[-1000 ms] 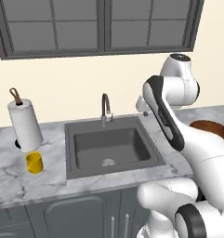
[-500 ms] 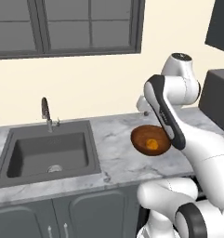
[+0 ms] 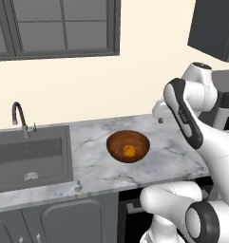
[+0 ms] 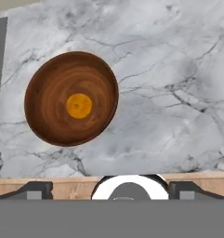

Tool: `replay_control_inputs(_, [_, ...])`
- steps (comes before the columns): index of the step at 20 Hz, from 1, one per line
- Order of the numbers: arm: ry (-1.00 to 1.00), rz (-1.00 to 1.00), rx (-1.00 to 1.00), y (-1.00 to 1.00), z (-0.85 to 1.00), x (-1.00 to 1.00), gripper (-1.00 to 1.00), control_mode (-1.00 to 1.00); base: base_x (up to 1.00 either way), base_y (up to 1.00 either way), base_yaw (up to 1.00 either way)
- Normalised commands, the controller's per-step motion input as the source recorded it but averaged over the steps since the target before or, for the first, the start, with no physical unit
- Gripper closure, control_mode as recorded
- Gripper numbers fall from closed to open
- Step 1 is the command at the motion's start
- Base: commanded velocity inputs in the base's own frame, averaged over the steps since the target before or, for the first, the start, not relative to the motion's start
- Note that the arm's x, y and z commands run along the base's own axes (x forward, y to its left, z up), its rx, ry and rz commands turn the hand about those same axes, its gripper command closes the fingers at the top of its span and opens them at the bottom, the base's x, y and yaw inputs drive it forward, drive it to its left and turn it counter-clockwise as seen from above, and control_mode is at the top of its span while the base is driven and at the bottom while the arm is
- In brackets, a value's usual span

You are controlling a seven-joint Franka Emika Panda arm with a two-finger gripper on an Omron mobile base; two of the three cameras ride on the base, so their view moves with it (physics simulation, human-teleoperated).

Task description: Move the mug from next to the sink to the open cabinet. Then, move the bowl with the orange to the fridge to clear the area for faucet cleaning.

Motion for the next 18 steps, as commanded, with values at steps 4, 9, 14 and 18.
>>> replay_control_inputs(4, [0.08,-0.08,0.1,-0.21,-0.69,0.36,-1.0,-1.0,0.0,0.0,0.0])
replay_control_inputs(9, [0.14,-0.07,0.03,0.2,-0.55,0.65,-1.0,-1.0,0.0,0.0,0.0])
replay_control_inputs(14, [0.1,0.0,0.0,0.24,-0.55,0.35,-1.0,-1.0,0.0,0.0,0.0])
replay_control_inputs(18, [0.05,0.0,0.0,0.2,-0.69,0.14,-1.0,-1.0,0.0,0.0,0.0])
